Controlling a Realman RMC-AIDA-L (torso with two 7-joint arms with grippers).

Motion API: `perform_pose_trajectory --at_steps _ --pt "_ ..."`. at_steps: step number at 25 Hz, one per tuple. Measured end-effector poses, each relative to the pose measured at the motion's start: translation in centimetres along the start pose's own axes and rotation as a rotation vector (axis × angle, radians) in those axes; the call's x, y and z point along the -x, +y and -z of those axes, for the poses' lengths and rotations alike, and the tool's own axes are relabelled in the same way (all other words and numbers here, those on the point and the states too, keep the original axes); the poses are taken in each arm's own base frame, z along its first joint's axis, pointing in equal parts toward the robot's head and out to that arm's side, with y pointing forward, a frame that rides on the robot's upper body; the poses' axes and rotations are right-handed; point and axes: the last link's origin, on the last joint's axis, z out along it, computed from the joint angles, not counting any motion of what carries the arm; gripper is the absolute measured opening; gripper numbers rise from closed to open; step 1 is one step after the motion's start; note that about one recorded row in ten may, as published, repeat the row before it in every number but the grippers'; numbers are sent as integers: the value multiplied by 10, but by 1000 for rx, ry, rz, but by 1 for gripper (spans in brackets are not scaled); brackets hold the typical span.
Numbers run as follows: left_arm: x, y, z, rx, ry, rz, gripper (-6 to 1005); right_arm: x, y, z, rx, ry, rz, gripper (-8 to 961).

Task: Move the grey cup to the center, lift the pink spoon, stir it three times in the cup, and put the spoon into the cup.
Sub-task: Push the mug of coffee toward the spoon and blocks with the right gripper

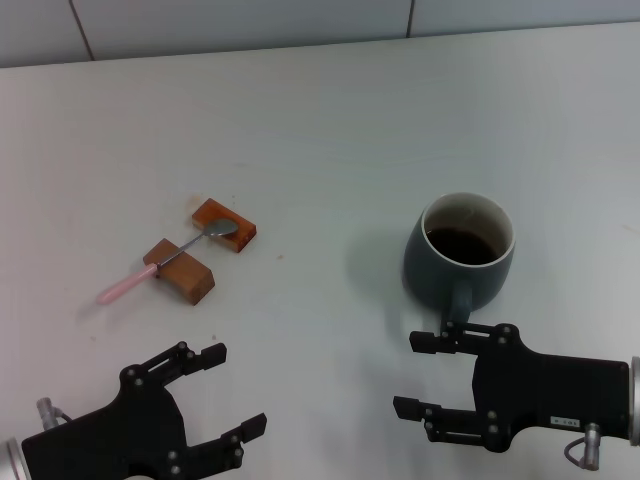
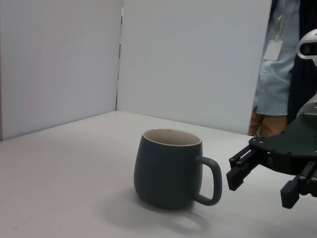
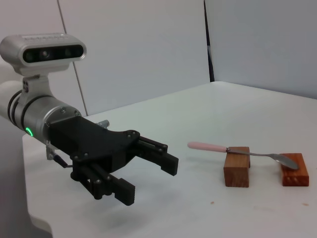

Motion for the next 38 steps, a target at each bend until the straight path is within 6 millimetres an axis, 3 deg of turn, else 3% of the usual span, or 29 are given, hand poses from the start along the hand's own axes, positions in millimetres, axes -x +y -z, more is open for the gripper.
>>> perform_pose_trajectory --at_steps 12,16,18,26,31,36,38 --pt "-1 0 0 1 3 -1 830 5 -3 2 -44 -61 8 693" --pt "-2 0 -1 3 3 -2 829 7 -17 14 -192 -216 -23 668" --pt "-2 -1 -1 3 4 -3 829 1 -26 31 -355 -362 -30 655" --pt "-4 -1 -3 12 5 -9 829 -19 -26 60 -664 -546 46 444" --pt "-5 -1 -4 16 7 -14 829 -38 -37 66 -842 -528 6 198" --pt "-5 -1 -4 18 8 -14 830 -54 -54 61 -903 -430 -63 147" --pt "-5 -1 -4 18 8 -13 830 -58 -57 48 -867 -360 -54 147"
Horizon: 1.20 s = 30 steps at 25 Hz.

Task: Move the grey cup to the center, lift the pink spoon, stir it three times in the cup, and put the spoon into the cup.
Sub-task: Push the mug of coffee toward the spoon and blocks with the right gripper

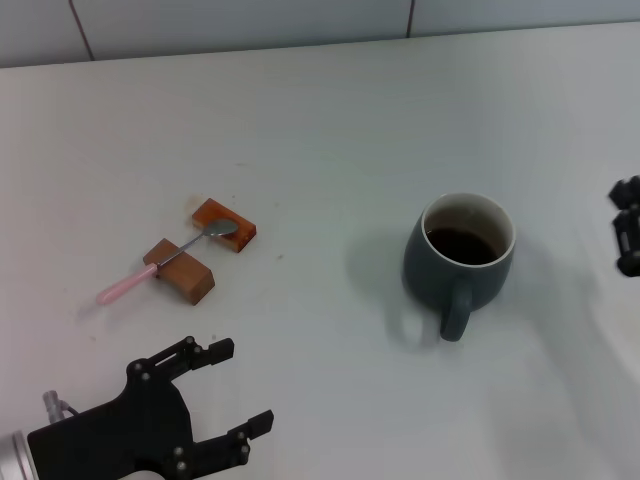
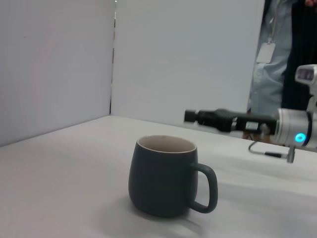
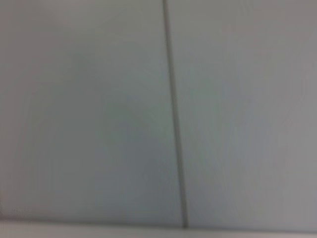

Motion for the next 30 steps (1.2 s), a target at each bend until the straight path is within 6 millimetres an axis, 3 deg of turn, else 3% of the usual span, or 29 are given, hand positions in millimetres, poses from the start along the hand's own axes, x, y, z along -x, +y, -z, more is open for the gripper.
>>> perform_pose_trajectory --at_steps 14,30 --pt "0 0 -1 0 1 5 830 -12 40 -27 210 109 54 147" --pt "1 1 -1 1 1 5 830 -3 99 -66 434 166 21 147"
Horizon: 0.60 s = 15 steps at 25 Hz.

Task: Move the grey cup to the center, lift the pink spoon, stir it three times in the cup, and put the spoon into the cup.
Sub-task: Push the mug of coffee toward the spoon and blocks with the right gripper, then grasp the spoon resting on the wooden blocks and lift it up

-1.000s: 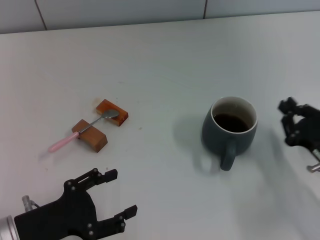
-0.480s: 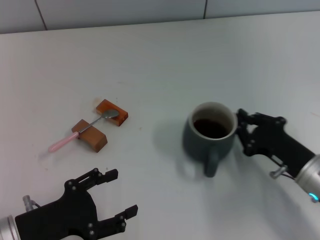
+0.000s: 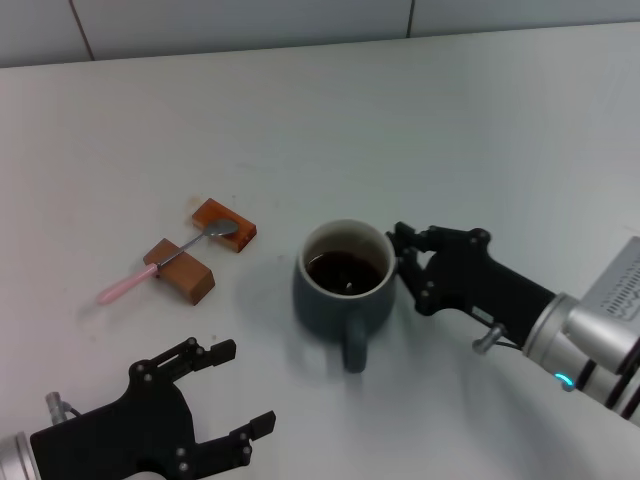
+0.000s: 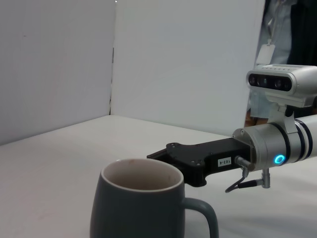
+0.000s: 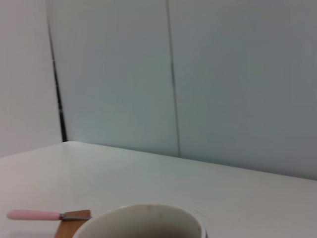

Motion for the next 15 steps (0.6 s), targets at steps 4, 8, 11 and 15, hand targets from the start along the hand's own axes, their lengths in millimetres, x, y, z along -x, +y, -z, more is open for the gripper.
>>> perform_pose_trajectory --at_steps 4,8,11,15 --pt "0 -1 1 -4 -1 -3 829 2 3 -4 18 0 4 147" --pt "0 -1 3 -10 -1 -6 829 9 -14 8 -59 -67 -21 148" --pt "-1 -2 4 -26 15 1 829 21 -25 32 -102 -212 -43 148" --pt "-2 -2 9 -48 55 13 829 37 -13 65 -10 -418 -20 147"
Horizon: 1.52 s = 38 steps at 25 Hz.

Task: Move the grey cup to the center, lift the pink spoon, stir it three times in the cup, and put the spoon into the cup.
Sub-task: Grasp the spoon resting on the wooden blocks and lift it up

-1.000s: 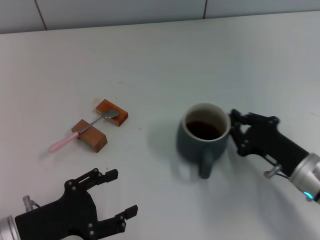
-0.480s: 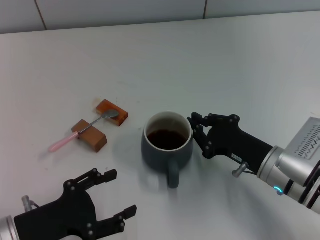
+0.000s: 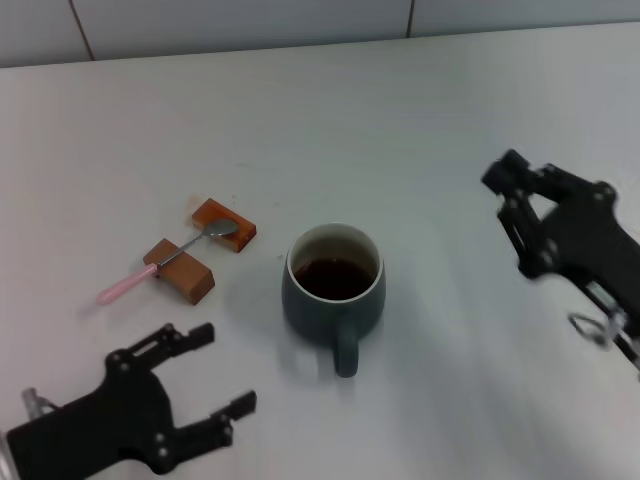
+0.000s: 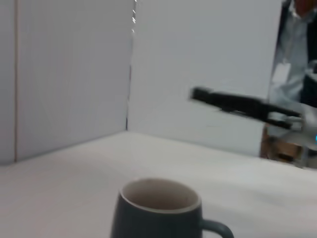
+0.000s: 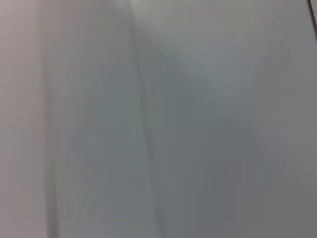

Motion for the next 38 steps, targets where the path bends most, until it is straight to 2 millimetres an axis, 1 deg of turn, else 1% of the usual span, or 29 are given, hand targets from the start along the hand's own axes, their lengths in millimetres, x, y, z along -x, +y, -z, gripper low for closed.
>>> perform_pose_trajectory --at_steps 2,5,6,7,8,10,11,12,13,14,15,17,24,32,38 --pt "0 -1 3 -12 16 9 829 5 14 9 106 -35 49 173" --pt "-2 -4 8 -39 54 33 829 1 44 22 298 -39 181 213" --pt "-7 -16 26 -117 186 148 830 -2 51 26 333 -37 214 226" --pt "-7 -16 26 -117 186 148 830 -4 57 28 354 -33 233 239" --pt "-9 -21 36 -148 249 220 830 -6 63 32 377 -27 244 253" --pt "-9 -21 36 -148 249 220 830 -8 65 35 388 -19 236 279" --pt "-9 -37 53 -211 359 421 830 -8 65 35 388 -19 236 355" --pt "-6 -44 57 -222 384 533 830 -8 65 36 391 -16 233 432" --pt "-5 -45 57 -224 387 555 830 -8 65 37 394 -13 232 508" --pt "-5 -45 57 -224 387 555 830 -9 66 38 397 -10 230 539" --pt "-1 -49 57 -232 383 633 830 -9 67 39 403 -4 228 570" --pt "4 -52 56 -258 365 687 829 -11 68 40 410 8 227 632" --pt "15 -59 60 -314 317 776 830 -12 67 40 416 16 219 632" --pt "28 -67 53 -334 214 922 830 -14 67 42 414 31 212 633" --pt "32 -70 54 -358 198 950 829 -16 67 42 411 48 213 632"
